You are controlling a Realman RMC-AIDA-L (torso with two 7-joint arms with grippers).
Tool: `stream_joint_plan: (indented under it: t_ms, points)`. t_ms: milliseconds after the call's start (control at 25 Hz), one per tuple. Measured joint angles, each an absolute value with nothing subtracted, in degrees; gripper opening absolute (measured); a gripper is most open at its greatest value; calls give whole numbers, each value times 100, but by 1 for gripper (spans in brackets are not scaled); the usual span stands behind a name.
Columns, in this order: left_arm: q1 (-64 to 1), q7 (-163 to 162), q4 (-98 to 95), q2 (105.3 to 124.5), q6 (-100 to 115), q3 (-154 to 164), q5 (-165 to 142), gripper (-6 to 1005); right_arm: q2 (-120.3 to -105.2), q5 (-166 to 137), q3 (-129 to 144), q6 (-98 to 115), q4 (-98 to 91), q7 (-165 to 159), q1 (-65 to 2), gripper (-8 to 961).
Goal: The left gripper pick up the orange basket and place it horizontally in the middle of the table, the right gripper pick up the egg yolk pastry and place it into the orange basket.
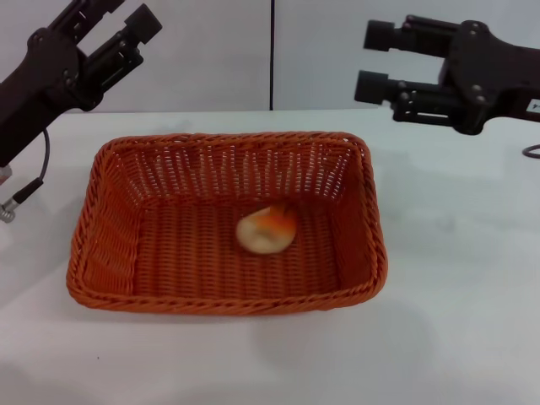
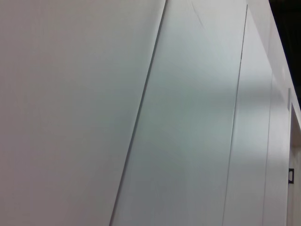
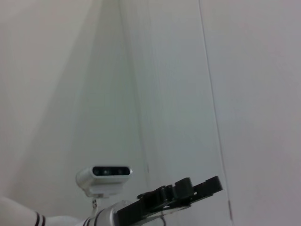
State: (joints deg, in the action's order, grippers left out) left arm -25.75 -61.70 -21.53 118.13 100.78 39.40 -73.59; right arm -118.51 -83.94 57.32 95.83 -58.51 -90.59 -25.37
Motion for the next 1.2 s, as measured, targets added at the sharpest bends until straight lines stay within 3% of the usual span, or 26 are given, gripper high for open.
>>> stream_joint_plan:
  t_ms: [40, 440, 1200]
  points:
    - [-2575, -6170, -2153, 11813, 10077, 3950, -7359, 784, -11852, -8389, 5681, 9601, -5854, -9048, -2512, 711]
    - [-2553, -6159, -2153, 11813, 10041, 3920, -7315, 784, -11883, -7756, 5174, 9881, -5454, -7930, -1993, 710]
    - [-2385, -4762, -1126, 11838, 9961, 2308, -6651, 784, -11892, -5835, 2328, 10530, -1963, -4352, -1173, 709]
